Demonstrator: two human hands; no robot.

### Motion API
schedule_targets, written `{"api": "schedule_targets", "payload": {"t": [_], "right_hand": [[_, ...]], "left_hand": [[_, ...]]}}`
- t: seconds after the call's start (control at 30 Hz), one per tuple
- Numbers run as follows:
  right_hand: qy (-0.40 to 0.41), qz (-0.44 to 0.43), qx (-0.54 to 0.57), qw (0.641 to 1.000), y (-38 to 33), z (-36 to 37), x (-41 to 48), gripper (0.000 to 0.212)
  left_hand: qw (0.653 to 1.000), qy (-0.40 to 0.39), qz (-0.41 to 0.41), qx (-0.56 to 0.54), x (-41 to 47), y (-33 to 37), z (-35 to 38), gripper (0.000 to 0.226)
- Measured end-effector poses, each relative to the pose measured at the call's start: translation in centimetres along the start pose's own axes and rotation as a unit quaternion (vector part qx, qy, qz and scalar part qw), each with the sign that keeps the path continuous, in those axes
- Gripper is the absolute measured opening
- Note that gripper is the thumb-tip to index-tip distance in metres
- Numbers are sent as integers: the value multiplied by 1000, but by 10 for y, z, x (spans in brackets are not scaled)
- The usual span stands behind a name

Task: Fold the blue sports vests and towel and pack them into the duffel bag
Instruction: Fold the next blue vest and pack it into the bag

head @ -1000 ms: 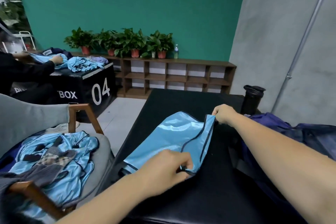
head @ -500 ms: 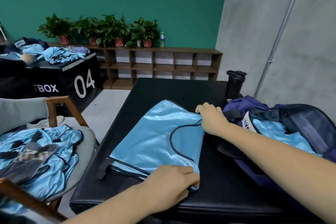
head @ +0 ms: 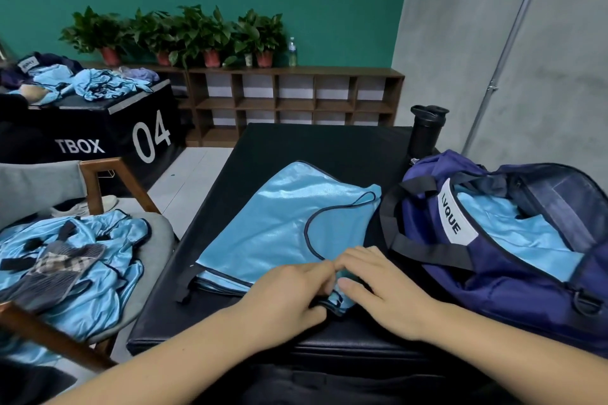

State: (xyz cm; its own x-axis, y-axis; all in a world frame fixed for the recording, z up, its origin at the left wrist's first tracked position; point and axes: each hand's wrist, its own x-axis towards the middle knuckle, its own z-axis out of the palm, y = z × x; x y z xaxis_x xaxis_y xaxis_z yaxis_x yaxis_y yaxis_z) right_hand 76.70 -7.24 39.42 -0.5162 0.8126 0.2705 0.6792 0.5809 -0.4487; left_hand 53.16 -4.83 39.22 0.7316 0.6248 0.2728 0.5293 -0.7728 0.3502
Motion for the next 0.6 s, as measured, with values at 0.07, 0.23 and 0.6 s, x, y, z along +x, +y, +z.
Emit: {"api": "schedule_targets", "payload": {"t": [0.07,0.23,0.6], "right_hand": [[19,-7,-18,1000,-5,0,-4,18],[69,-21,-110,991,-4,17,-9,30],[86,48,-59,993,5,1,-7,18]], "left_hand": [[999,11,-29,-32,1,-1,-2,35],[991,49,-75,-103,6,0,-8,33],[987,-12,-101,126,1,-30,-8,35]]}}
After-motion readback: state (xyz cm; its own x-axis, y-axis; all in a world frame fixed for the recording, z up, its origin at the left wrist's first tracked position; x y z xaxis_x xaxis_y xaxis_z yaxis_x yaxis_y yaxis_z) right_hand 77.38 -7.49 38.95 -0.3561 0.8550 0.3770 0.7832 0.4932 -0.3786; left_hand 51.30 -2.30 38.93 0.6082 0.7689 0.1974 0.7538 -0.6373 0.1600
